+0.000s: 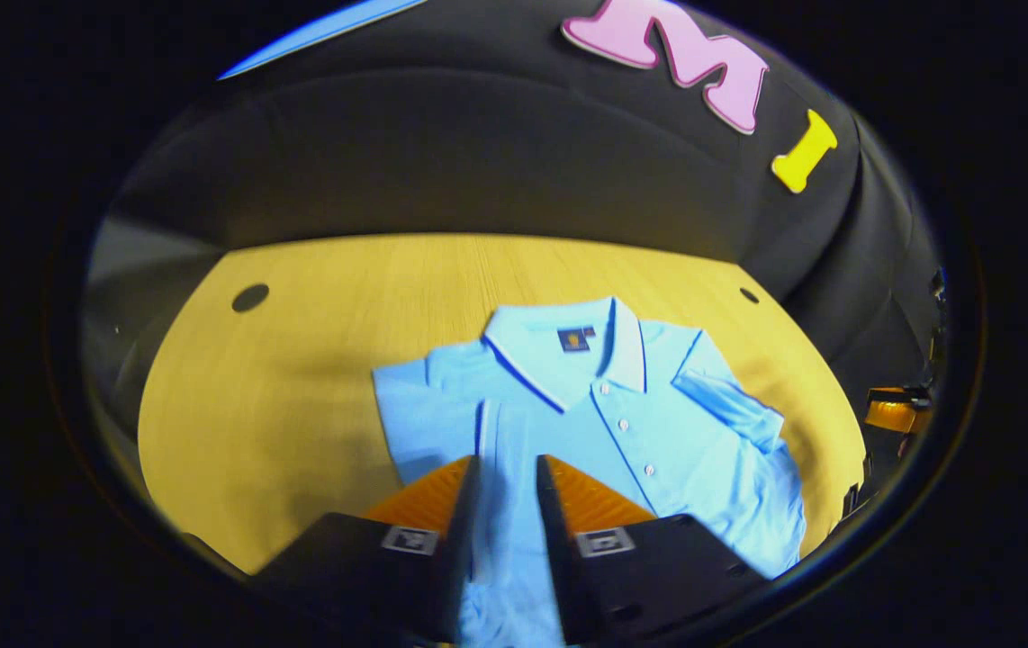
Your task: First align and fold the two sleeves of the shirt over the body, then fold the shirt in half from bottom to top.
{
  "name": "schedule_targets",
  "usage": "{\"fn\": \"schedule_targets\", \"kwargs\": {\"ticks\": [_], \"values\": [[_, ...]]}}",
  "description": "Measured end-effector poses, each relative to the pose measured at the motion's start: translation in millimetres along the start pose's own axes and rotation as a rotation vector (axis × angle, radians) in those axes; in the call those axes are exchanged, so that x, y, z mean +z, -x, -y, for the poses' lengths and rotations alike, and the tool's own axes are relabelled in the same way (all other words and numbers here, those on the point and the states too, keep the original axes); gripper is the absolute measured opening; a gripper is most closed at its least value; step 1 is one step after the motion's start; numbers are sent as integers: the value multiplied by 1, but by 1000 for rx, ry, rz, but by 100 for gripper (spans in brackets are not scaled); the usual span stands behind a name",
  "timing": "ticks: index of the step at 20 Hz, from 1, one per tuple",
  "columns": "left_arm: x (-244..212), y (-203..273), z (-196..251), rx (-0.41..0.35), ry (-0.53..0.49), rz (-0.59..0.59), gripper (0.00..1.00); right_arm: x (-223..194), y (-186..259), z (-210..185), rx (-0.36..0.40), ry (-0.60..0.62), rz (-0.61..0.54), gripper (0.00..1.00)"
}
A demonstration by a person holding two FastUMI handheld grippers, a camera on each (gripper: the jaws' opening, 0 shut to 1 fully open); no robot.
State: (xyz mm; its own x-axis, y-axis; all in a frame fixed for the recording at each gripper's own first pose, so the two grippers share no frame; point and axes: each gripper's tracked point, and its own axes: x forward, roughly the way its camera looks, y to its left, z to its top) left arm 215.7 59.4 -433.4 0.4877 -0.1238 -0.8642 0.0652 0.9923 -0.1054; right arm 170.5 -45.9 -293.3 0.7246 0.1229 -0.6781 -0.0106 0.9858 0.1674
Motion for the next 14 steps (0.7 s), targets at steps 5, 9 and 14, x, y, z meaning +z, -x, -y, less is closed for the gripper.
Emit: {"fn": "schedule_targets", "kwargs": {"ticks": [5,9,14], "values": [[-1,28,-7,34,-37,35,87,-18,4,-3,11,-1,-28,92],[-19,82,-25,49,-24,53,89,-36,14,-22,50,3,-56,98],[-96,148,-35,38,30,-44,93,-72,33,-45,95,1,-107,98]]}}
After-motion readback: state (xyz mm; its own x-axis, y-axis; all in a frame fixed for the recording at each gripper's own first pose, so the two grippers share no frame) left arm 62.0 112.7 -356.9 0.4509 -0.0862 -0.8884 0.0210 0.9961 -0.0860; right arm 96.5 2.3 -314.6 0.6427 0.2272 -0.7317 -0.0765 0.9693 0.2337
